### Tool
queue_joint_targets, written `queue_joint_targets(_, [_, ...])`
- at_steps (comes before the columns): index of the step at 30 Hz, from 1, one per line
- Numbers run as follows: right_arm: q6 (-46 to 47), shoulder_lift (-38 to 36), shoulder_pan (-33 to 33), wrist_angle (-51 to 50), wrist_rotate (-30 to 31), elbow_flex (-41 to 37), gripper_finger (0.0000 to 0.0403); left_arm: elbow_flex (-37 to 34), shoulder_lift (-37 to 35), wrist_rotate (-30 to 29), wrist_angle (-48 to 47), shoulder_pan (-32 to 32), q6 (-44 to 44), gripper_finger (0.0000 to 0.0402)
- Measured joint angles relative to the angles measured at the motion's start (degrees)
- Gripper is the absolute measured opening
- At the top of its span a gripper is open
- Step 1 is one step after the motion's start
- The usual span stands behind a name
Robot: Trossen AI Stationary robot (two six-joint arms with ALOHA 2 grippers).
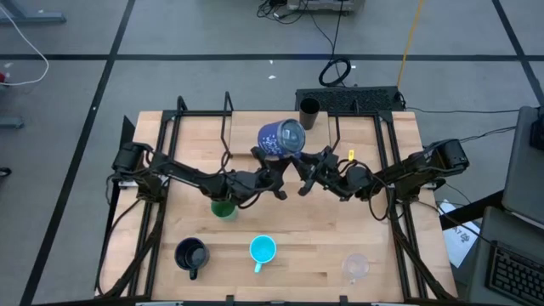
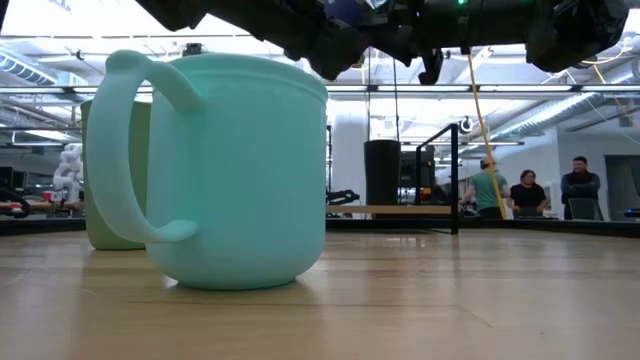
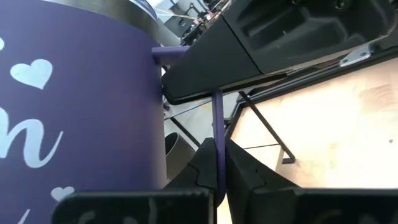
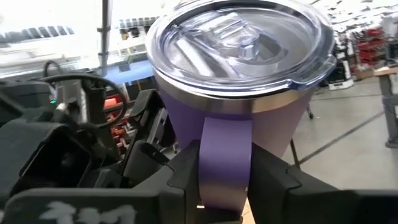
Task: Stack small to large cups/mugs on shelf
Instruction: Put the purple mug on the shelf
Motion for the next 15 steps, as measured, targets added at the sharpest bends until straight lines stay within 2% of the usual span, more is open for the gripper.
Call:
queue_joint_targets(2, [-0.93, 0.00, 0.21, -0.04, -0.16, 0.00, 0.0111, 0.00, -1.16, 1.46, -1.96, -0.13, -1.44, 0.0008])
queue_joint_targets(8, [-3.85, -0.53, 1.55, 0.18, -0.52, 0.07, 0.0151, -0.02, -6.53, 11.42, -9.85, 0.50, -8.01, 0.0008])
queue_joint_targets(15, [-7.90, -4.73, 3.99, -1.71, 0.76, 0.07, 0.0193, -0.04, -10.32, 19.86, -14.25, 2.20, -12.22, 0.0008])
